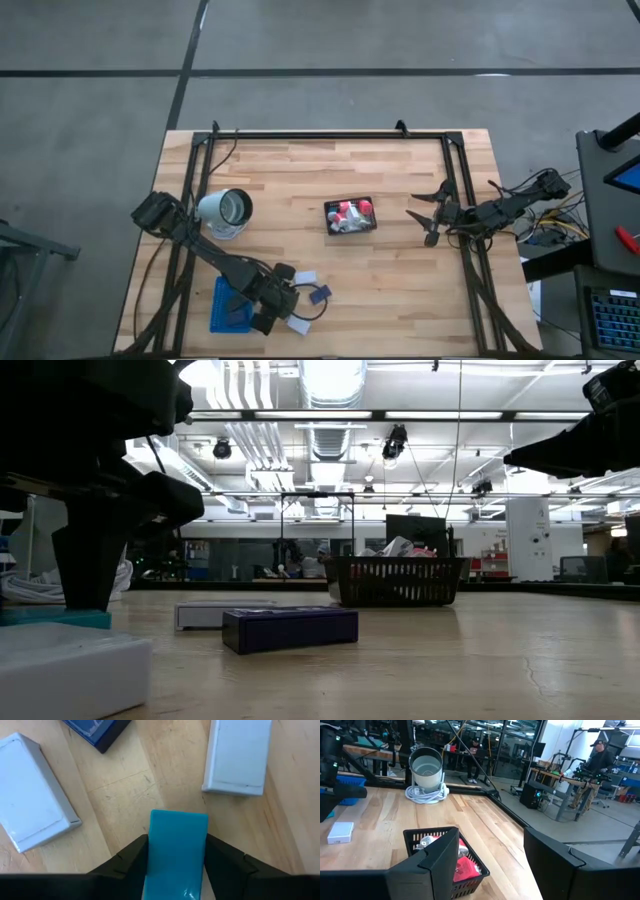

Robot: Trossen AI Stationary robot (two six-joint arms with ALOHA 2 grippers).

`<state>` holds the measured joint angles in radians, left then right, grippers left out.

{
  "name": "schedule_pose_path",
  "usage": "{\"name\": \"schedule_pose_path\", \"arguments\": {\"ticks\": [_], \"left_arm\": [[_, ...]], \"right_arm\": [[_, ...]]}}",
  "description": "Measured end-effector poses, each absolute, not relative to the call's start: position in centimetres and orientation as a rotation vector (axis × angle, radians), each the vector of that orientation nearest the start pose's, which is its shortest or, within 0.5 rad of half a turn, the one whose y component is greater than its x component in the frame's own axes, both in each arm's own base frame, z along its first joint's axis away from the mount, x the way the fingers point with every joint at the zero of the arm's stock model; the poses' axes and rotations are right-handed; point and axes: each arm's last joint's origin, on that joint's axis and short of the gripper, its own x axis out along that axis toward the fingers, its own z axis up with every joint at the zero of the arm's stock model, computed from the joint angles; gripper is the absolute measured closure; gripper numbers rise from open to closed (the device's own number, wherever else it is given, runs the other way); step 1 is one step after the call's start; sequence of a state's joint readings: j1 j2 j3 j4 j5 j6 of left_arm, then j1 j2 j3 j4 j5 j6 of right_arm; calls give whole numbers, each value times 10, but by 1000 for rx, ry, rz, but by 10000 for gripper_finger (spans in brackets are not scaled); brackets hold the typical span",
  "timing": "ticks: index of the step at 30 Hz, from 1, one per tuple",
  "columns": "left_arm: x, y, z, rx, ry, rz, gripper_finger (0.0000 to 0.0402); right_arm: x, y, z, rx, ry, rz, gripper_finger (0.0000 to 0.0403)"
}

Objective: Pick & Place Office items
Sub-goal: Put the light blue digital timer into the blue bin

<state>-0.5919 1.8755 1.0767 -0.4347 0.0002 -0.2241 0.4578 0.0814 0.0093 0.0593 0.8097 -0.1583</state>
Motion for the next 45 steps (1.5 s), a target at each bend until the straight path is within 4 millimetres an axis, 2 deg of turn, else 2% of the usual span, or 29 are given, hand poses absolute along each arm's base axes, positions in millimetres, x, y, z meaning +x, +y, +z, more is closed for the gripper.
{"name": "schedule_pose_path", "arguments": {"ticks": [3,7,13,20,23,29,34,39,45], "left_arm": [[286,-193,131,172,1238,-376,249],[286,-193,131,172,1238,-376,248],[286,-193,131,175,1238,-379,214],[287,-193,134,189,1247,-392,238],[292,-195,143,214,1253,-410,242],[298,-196,166,240,1307,-392,221],[298,-196,186,196,1396,-306,227],[292,-195,201,138,1452,-225,232],[273,-196,214,77,1446,-117,222]], "right_arm": [[93,22,166,-166,39,-350,186],[93,22,166,-165,38,-350,186],[93,22,166,-166,38,-350,186],[93,22,166,-166,39,-350,186],[93,22,166,-166,39,-350,186],[93,22,166,-164,38,-350,186],[93,22,166,-165,38,-351,186],[93,22,166,-164,38,-350,186],[93,22,166,-164,38,-350,186]]}}
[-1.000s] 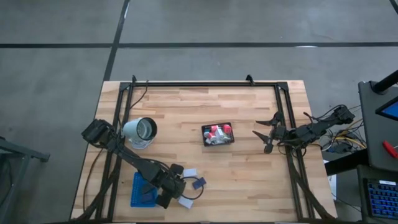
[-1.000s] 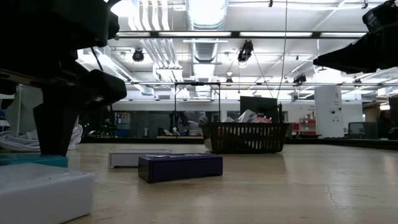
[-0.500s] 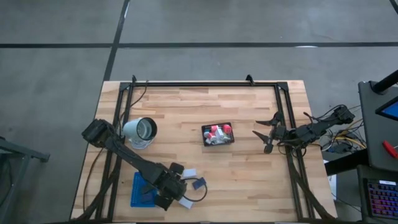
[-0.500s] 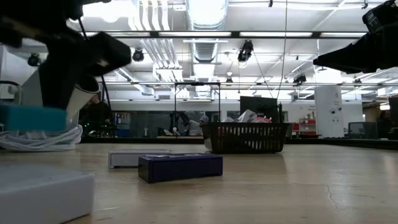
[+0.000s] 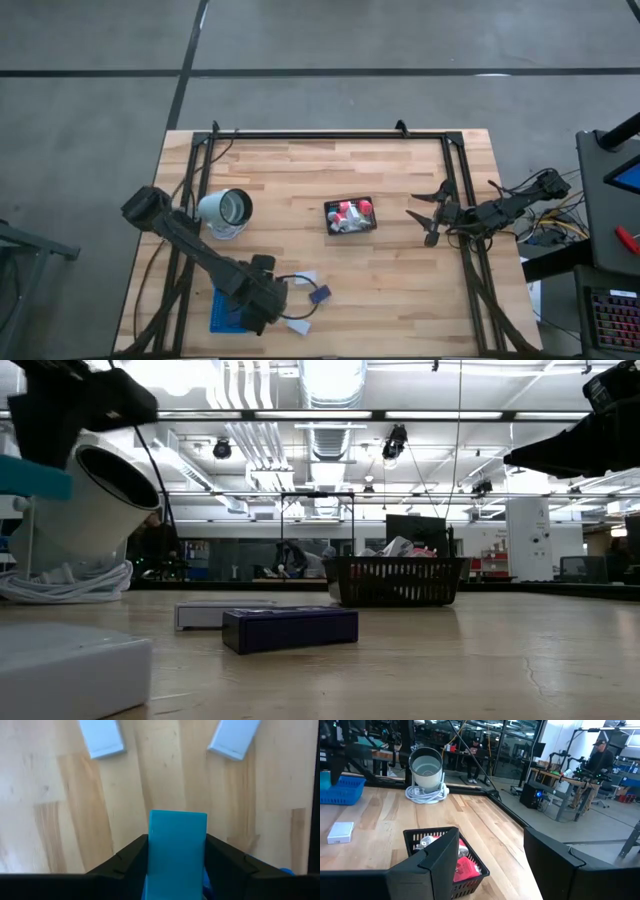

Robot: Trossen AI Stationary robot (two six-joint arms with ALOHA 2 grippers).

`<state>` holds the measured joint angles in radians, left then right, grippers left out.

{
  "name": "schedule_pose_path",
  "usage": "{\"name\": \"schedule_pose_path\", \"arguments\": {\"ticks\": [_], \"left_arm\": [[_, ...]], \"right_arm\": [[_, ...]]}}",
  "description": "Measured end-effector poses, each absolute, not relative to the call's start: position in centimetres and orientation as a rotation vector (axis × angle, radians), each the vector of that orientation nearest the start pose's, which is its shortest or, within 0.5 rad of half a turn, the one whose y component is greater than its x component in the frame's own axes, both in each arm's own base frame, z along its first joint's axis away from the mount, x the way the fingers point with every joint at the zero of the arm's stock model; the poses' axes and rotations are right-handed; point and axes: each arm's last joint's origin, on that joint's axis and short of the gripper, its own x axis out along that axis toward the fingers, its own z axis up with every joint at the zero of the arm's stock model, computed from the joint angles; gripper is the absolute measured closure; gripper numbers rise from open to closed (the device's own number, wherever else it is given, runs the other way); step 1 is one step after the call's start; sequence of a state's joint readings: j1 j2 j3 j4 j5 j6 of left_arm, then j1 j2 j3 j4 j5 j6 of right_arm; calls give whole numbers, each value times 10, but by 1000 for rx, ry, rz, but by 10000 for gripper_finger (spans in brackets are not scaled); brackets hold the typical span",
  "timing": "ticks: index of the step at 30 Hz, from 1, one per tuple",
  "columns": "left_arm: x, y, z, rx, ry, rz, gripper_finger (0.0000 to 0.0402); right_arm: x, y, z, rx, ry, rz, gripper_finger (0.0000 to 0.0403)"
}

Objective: Pick & Place Office items
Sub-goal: Put the light blue digital timer into the blue bin

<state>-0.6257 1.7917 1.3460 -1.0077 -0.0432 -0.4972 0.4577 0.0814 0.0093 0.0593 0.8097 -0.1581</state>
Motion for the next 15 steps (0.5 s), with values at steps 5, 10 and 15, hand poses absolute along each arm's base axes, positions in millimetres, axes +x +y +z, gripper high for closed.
{"name": "schedule_pose_path", "arguments": {"ticks": [5,10,15], "left_arm": [[251,-201,227,25,1400,-74,226],[229,-205,236,-37,1376,-29,229],[204,-207,229,-57,1391,10,226]], "right_arm": [[93,22,166,-164,38,-351,186],[93,22,166,-164,38,-350,186],[93,22,166,-164,38,-350,186]]}}
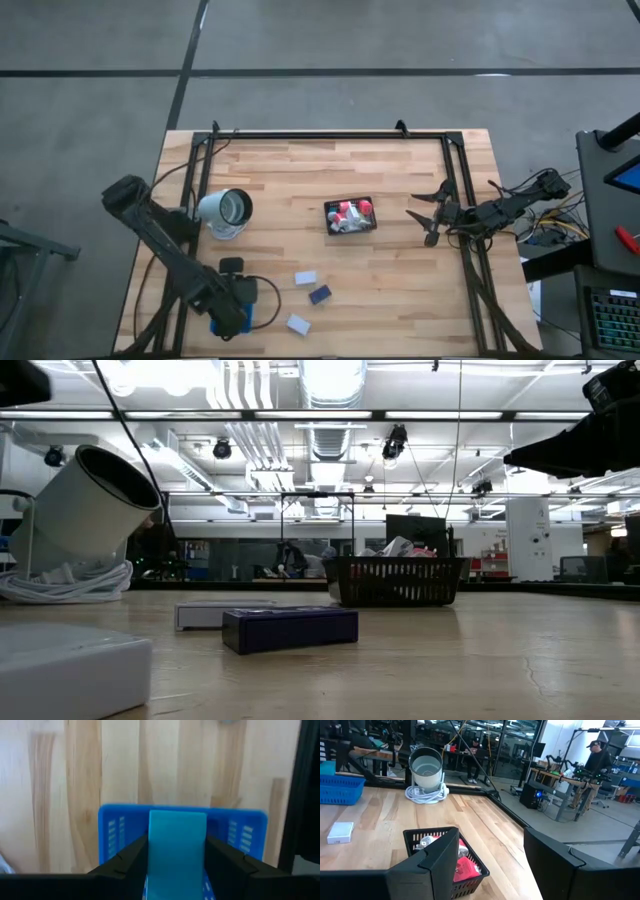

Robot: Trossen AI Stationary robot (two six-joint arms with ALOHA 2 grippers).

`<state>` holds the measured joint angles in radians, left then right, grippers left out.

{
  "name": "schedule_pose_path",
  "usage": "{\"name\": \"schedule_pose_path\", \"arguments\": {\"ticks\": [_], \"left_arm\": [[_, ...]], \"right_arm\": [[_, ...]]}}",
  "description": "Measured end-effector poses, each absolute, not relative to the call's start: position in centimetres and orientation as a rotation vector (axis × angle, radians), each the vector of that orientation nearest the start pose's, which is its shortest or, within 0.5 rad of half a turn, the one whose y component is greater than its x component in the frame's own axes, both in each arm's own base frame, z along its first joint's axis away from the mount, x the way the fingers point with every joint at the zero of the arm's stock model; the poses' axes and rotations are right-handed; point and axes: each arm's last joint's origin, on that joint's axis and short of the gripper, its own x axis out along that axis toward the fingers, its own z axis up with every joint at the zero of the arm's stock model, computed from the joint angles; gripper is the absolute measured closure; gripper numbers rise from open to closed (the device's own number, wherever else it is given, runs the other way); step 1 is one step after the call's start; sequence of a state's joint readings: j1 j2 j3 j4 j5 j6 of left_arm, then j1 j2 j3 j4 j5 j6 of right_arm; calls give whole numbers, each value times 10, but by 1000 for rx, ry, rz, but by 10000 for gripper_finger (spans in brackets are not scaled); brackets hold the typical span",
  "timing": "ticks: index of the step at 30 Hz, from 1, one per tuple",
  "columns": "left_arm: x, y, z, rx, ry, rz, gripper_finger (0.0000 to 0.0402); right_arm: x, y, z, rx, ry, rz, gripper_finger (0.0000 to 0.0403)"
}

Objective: Pick & Place Office items
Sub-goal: Put the light blue digital timer into the blue bin, then put the top white digital timer into the blue bin

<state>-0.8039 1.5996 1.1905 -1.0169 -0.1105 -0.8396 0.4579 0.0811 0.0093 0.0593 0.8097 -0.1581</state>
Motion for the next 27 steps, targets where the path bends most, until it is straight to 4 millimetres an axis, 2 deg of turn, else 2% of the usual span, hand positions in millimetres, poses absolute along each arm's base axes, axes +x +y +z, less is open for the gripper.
{"name": "schedule_pose_path", "arguments": {"ticks": [4,12,22,27], "left_arm": [[191,-209,219,-71,1406,42,227],[178,-213,206,-85,1408,62,221],[177,-214,188,-101,1369,15,212],[177,-214,185,-111,1369,7,202]], "right_arm": [[93,22,166,-163,38,-350,186],[93,22,166,-166,38,-350,186],[93,22,166,-166,38,-350,186],[93,22,166,-165,38,-350,186]]}}
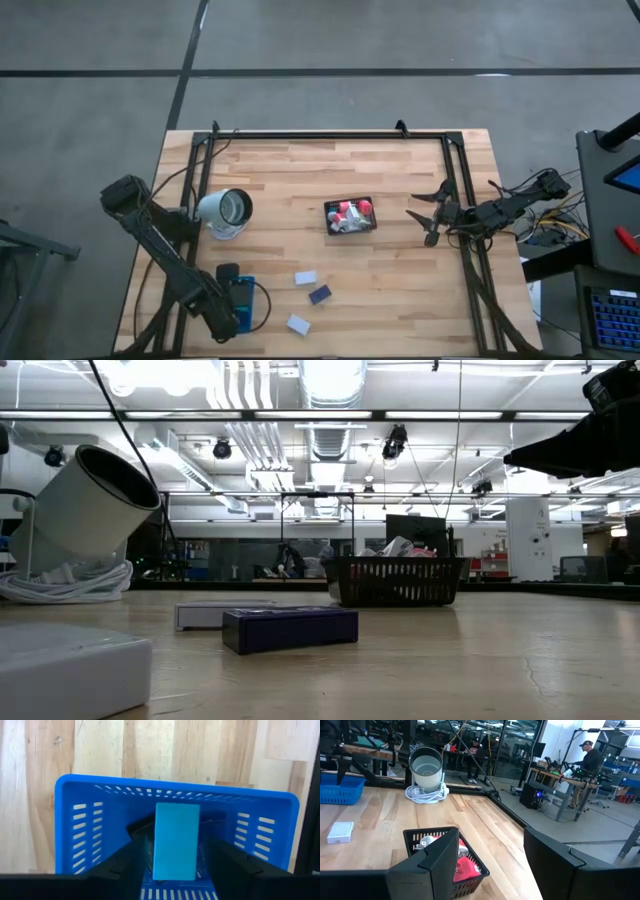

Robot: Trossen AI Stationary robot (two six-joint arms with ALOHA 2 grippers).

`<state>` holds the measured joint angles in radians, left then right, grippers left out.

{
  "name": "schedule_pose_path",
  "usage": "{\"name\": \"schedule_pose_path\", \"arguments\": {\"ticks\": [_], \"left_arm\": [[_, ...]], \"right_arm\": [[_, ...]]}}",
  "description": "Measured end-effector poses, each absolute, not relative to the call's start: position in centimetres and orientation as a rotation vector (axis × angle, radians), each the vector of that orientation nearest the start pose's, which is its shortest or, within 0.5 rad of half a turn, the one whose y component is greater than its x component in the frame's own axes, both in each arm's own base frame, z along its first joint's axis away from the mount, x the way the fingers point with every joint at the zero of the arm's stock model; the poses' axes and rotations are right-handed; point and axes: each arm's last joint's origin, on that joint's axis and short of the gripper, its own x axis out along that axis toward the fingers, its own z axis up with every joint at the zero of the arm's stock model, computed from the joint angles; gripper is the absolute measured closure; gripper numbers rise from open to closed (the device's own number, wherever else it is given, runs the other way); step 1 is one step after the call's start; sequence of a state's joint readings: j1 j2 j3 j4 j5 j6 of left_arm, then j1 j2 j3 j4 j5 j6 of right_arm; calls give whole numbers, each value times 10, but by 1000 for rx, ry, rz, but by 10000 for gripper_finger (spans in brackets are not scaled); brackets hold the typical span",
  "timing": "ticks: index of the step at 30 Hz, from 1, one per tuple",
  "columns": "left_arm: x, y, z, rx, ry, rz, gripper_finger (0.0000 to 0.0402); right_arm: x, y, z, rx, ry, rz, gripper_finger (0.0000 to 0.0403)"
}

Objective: Pick & Place Office items
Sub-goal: Put the top white digital timer into the blue bin

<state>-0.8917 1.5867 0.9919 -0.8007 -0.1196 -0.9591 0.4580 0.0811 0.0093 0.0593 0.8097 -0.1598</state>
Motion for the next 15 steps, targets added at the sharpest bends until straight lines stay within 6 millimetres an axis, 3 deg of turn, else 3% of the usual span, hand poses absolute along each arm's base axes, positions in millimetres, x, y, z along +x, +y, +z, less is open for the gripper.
{"name": "schedule_pose_path", "arguments": {"ticks": [15], "left_arm": [[178,-215,187,-108,1364,-14,185]], "right_arm": [[93,22,166,-166,38,-350,186]]}}
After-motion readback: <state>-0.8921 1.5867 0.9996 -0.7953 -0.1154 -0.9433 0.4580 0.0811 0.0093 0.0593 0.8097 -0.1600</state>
